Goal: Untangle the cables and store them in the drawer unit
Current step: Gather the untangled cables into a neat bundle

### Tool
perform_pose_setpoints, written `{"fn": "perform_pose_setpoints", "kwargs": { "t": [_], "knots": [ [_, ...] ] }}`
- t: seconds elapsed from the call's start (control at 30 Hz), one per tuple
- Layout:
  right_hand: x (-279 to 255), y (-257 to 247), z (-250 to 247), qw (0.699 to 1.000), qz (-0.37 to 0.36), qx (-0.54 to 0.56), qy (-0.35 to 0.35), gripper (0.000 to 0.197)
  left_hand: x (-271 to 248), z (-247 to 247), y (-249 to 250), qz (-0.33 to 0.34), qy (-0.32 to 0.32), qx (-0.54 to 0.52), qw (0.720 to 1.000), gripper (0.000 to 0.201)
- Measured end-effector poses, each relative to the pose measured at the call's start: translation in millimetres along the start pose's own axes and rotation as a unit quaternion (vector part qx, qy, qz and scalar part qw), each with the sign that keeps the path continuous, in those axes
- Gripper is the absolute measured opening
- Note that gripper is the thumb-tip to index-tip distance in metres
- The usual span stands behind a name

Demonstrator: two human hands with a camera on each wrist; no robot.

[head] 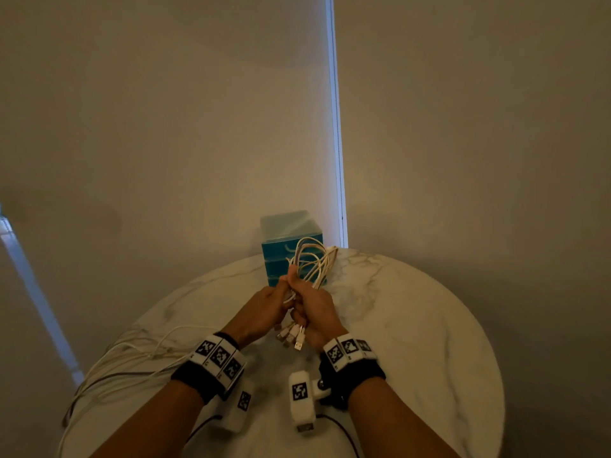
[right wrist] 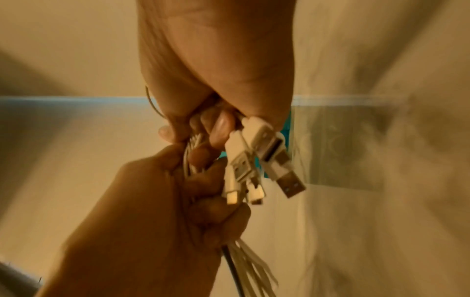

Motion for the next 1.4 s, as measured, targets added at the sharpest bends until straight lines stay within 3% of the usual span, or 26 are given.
{"fn": "perform_pose_setpoints", "kwargs": {
  "t": [0.1, 0.13, 0.2, 0.3, 0.43, 0.53, 0.6, 0.7, 0.77, 0.83, 0.87, 1.0, 1.1, 1.13, 1.23, 1.3, 1.4],
  "knots": [
    [-0.8, -1.3, -1.5, 0.997, -0.036, -0.044, 0.051, 0.044, -0.6, -3.7, -0.4, -0.028, -0.039, 0.013, 0.999, 0.041],
    [-0.6, -2.1, -2.8, 0.996, -0.045, -0.056, 0.058, 0.041, -1.1, -5.7, 1.5, -0.040, -0.041, -0.001, 0.998, 0.038],
    [-1.2, -4.0, -4.0, 0.991, -0.072, -0.093, 0.067, 0.038, 0.0, -11.6, 12.3, -0.057, -0.031, -0.054, 0.996, 0.065],
    [1.2, -1.3, -3.3, 0.982, -0.088, -0.148, 0.077, 0.036, 19.2, -27.8, 24.1, -0.004, -0.027, -0.030, 0.999, 0.103],
    [6.0, 1.1, -4.2, 0.970, -0.105, -0.208, 0.076, 0.026, 45.9, -41.6, 40.7, -0.009, -0.093, 0.070, 0.993, 0.129],
    [4.3, 0.0, -2.1, 0.966, -0.108, -0.223, 0.068, 0.016, 63.9, -42.3, 58.1, -0.031, -0.090, 0.122, 0.988, 0.131],
    [0.7, -3.5, 0.6, 0.970, -0.106, -0.207, 0.070, 0.028, 73.5, -39.8, 63.0, -0.035, -0.029, 0.116, 0.992, 0.111],
    [-4.6, -9.7, 6.3, 0.968, -0.133, -0.204, 0.055, 0.036, 77.3, -44.4, 67.5, -0.003, 0.122, 0.082, 0.989, 0.057],
    [-6.1, -7.2, 7.9, 0.965, -0.140, -0.218, 0.051, 0.038, 81.6, -49.5, 70.2, 0.018, 0.100, 0.173, 0.980, 0.035],
    [-6.3, -6.0, 7.4, 0.960, -0.149, -0.230, 0.057, 0.033, 81.4, -52.2, 76.5, 0.022, 0.033, 0.296, 0.954, 0.034],
    [-7.6, -7.0, 7.3, 0.957, -0.158, -0.235, 0.057, 0.031, 80.7, -54.1, 81.4, 0.027, 0.032, 0.339, 0.940, 0.038],
    [-12.7, -11.4, 13.3, 0.943, -0.187, -0.272, 0.044, 0.036, 76.0, -57.1, 113.6, 0.118, 0.167, 0.424, 0.882, 0.015],
    [-15.6, -13.3, 14.0, 0.945, -0.181, -0.268, 0.048, 0.031, 74.7, -47.0, 125.9, 0.204, 0.178, 0.490, 0.829, 0.014],
    [-15.4, -14.7, 12.6, 0.944, -0.180, -0.272, 0.053, 0.030, 74.0, -44.4, 125.2, 0.220, 0.175, 0.460, 0.842, 0.017],
    [-14.9, -19.3, 11.3, 0.942, -0.171, -0.287, 0.043, 0.037, 72.0, -39.7, 116.5, 0.176, 0.124, 0.150, 0.965, 0.033],
    [-13.4, -18.5, 9.8, 0.944, -0.140, -0.296, 0.043, 0.034, 69.6, -32.5, 108.8, 0.126, 0.101, 0.019, 0.987, 0.034],
    [-16.5, -19.1, 4.6, 0.941, -0.113, -0.315, 0.053, 0.023, 69.4, -19.2, 103.2, 0.138, 0.118, 0.018, 0.983, 0.018]
  ]
}}
Point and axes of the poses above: each hand's wrist, its own x-axis towards the middle knuckle, its own z-axis out of the palm, y = z × x, the point moved 2 cm from there along x, towards the middle knuckle, and after that the axes turned 1 degree about -x, right-handed, at the moved point
